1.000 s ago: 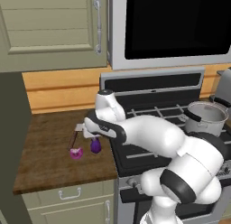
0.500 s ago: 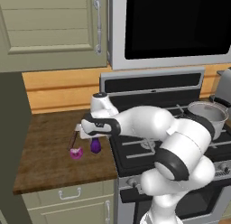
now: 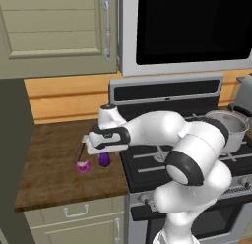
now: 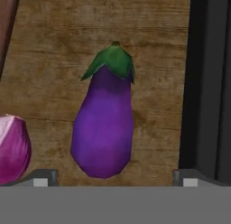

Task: Put the eggplant and onion in the pot. Retrieve the spatula and lightly stir the vegetables in the pot.

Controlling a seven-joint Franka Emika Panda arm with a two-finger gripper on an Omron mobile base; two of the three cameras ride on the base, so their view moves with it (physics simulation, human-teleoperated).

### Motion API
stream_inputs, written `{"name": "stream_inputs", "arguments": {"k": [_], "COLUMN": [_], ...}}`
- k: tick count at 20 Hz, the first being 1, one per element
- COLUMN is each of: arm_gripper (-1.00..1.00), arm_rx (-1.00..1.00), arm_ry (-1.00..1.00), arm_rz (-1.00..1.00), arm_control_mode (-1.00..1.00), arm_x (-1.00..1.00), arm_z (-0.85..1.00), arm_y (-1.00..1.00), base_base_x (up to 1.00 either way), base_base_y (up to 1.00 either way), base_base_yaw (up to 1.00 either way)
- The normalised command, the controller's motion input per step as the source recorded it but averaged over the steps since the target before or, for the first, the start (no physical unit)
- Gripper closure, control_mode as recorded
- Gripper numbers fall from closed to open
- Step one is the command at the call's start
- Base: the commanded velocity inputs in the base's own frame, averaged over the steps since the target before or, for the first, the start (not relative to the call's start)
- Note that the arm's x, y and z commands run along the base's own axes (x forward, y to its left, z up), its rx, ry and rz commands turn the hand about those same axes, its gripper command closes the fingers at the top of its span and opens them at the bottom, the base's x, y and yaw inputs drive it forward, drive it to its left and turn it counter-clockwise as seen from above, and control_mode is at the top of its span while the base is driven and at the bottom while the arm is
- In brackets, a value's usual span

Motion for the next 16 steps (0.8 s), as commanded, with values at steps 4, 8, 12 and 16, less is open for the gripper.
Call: {"name": "stream_inputs", "arguments": {"k": [4,8,12,16], "arm_gripper": [-1.00,-1.00,-1.00,-1.00], "arm_rx": [0.00,0.00,0.00,0.00], "arm_ry": [0.02,0.00,0.00,0.00], "arm_rz": [0.00,0.00,0.00,0.00], "arm_control_mode": [-1.00,-1.00,-1.00,-1.00], "arm_x": [0.09,0.21,0.16,0.14], "arm_z": [-0.26,-0.22,-0.19,-0.21], "arm_y": [0.00,0.05,0.01,0.00], "base_base_x": [0.00,0.00,0.00,0.00], "base_base_y": [0.00,0.00,0.00,0.00], "base_base_yaw": [0.00,0.00,0.00,0.00]}}
